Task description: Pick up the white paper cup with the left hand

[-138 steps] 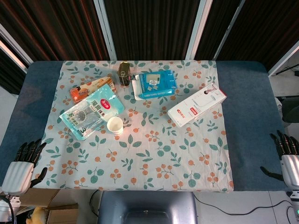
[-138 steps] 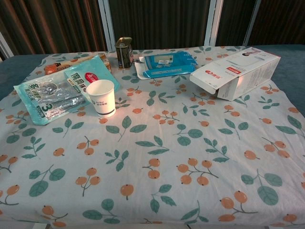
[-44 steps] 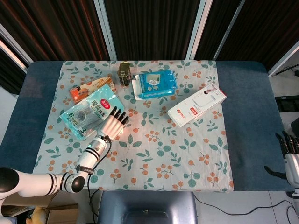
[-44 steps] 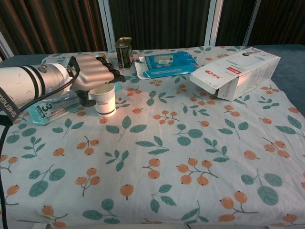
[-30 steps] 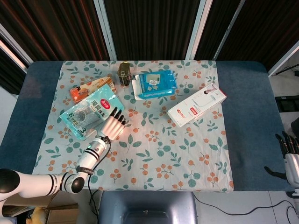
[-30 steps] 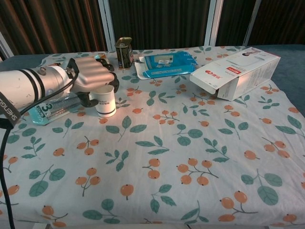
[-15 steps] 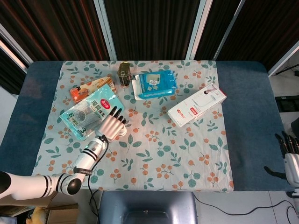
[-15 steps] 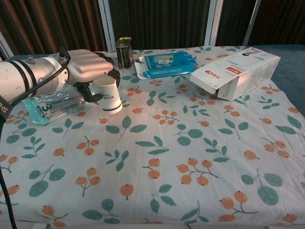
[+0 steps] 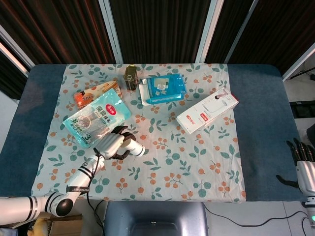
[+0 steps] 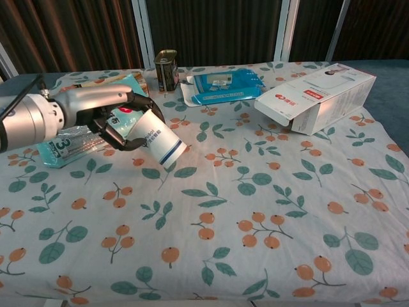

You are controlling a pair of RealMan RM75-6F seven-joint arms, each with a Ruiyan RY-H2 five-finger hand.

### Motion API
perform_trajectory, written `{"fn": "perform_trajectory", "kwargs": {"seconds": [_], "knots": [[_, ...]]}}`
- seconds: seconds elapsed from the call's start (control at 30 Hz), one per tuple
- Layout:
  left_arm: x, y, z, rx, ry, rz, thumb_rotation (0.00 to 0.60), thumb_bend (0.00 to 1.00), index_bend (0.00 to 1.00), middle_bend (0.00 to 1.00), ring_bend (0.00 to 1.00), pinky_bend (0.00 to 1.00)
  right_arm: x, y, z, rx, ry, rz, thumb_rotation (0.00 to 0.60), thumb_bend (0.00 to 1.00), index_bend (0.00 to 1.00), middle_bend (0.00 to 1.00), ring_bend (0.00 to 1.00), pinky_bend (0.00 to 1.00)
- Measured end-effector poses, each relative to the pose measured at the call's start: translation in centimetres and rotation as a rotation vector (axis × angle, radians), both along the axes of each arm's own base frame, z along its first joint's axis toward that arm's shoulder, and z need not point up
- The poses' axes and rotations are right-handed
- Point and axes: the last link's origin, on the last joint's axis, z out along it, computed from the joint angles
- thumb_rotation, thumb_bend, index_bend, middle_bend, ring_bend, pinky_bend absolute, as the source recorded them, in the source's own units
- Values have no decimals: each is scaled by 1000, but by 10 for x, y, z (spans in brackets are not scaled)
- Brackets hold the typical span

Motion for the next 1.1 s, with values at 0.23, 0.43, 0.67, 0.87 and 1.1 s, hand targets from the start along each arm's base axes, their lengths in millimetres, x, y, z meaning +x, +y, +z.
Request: {"fn": "perform_trajectory", "kwargs": {"seconds": [0.23, 0.43, 0.67, 0.87, 1.1], "knots": [[-34, -10, -11, -56, -175, 103, 600, 444, 349, 264, 0, 0, 2, 0, 2, -7, 17, 3, 600, 112, 0, 0, 0, 0], [-62, -14, -19, -66, -208, 129, 600, 439, 283, 253, 0, 0, 2, 1, 1, -12, 23, 1, 600, 112, 0, 0, 0, 0], [-77, -16, -21, -93, -179, 142, 600, 429, 0, 17, 0, 0, 3, 0, 1, -2, 19, 2, 600, 112, 0, 0, 0, 0], [-82, -18, -18, -100, -158, 120, 600, 427, 0, 0, 0, 0, 2, 0, 1, 3, 15, 0, 600, 111, 0, 0, 0, 0], [-78, -18, -10, -50, -75, 20, 600, 413, 0, 0, 0, 0, 1, 1, 2, 0, 11, -1, 600, 111, 0, 0, 0, 0]]}}
